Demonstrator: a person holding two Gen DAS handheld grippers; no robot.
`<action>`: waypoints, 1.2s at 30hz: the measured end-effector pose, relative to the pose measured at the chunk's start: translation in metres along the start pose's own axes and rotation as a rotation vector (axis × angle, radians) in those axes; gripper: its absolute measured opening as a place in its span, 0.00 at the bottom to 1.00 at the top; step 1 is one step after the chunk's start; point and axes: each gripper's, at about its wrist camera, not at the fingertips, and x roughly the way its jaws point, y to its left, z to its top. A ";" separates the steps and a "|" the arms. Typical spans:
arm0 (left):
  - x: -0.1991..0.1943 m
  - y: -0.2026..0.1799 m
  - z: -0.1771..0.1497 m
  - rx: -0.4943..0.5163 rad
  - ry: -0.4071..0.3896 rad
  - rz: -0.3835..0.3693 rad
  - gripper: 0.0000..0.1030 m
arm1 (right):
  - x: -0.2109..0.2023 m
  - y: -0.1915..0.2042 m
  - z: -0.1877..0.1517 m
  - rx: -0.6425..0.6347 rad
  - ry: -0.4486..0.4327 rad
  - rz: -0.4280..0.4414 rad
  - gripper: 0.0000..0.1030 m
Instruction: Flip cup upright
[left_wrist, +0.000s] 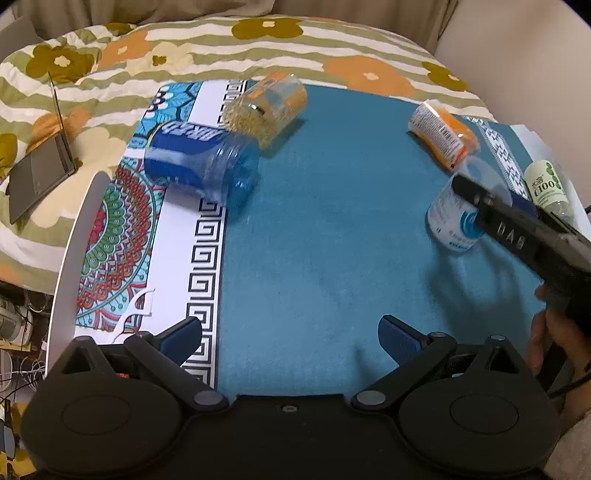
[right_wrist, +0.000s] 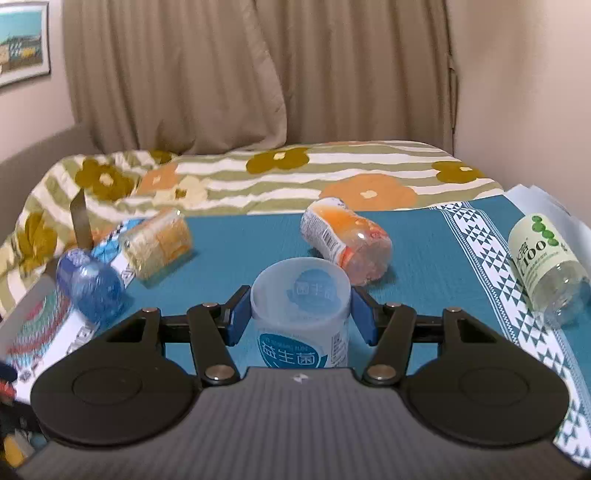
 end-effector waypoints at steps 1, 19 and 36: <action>-0.001 -0.002 0.001 0.003 -0.003 0.002 1.00 | -0.001 0.000 -0.001 -0.005 0.006 0.003 0.70; -0.029 -0.024 0.007 -0.027 -0.076 0.008 1.00 | -0.019 -0.014 0.029 -0.008 0.182 0.033 1.00; -0.090 -0.076 0.007 0.072 -0.313 0.087 1.00 | -0.111 -0.066 0.067 0.006 0.410 -0.081 1.00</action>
